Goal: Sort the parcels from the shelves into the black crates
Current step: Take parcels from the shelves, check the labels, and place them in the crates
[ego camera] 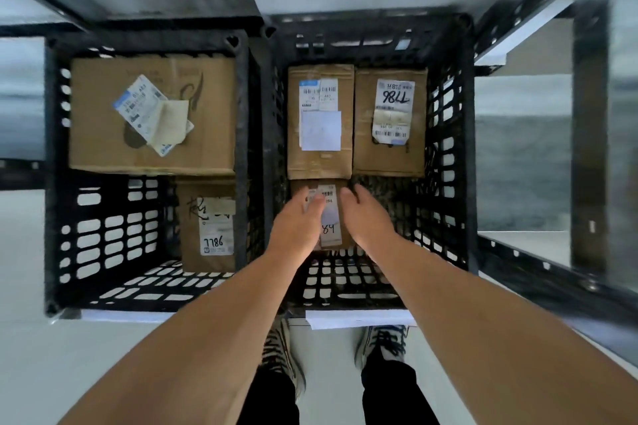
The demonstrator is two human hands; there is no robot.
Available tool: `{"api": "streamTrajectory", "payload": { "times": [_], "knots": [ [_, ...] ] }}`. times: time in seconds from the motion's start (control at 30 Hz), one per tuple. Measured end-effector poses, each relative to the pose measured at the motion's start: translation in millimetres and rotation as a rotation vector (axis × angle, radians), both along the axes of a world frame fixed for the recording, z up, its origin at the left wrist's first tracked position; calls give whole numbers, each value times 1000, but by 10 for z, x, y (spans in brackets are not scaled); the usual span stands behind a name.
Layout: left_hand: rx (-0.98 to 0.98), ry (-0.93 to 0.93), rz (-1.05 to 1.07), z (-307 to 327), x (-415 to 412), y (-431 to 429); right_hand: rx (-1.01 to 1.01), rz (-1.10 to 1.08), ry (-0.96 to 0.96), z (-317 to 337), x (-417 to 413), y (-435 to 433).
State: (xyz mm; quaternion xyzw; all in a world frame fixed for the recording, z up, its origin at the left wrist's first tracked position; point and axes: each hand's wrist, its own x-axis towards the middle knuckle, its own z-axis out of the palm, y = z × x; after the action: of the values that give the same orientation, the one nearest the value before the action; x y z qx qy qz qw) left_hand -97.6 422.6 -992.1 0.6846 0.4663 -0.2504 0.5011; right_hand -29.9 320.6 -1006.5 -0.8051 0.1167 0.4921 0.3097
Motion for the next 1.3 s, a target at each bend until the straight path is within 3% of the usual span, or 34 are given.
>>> {"api": "streamTrajectory", "payload": {
  "times": [0.2,0.37,0.5,0.7,0.83,1.0,1.3],
  "knots": [
    [283,-84,-325,1073,219,237,-31,305,-263,1007,224,104],
    [562,55,-543,2230,234,430,-139,688,-439,2345,424,167],
    [716,36,-590,3373,287,554,-168,812,-575,3509,580,199],
    [924,-103,-439,5072,195,470,-139,856,-807,5141,517,126],
    [1028,-201,-382,5882,-27,416,-116,811,-952,5998,283,77],
    [1164,-335,-339,6604,-382,493,-106,694,-1187,6819,-92,62],
    [1292,-700,-426,7349,-1321,330,-248,466,-1476,7560,-1237,-204]
  ]
}}
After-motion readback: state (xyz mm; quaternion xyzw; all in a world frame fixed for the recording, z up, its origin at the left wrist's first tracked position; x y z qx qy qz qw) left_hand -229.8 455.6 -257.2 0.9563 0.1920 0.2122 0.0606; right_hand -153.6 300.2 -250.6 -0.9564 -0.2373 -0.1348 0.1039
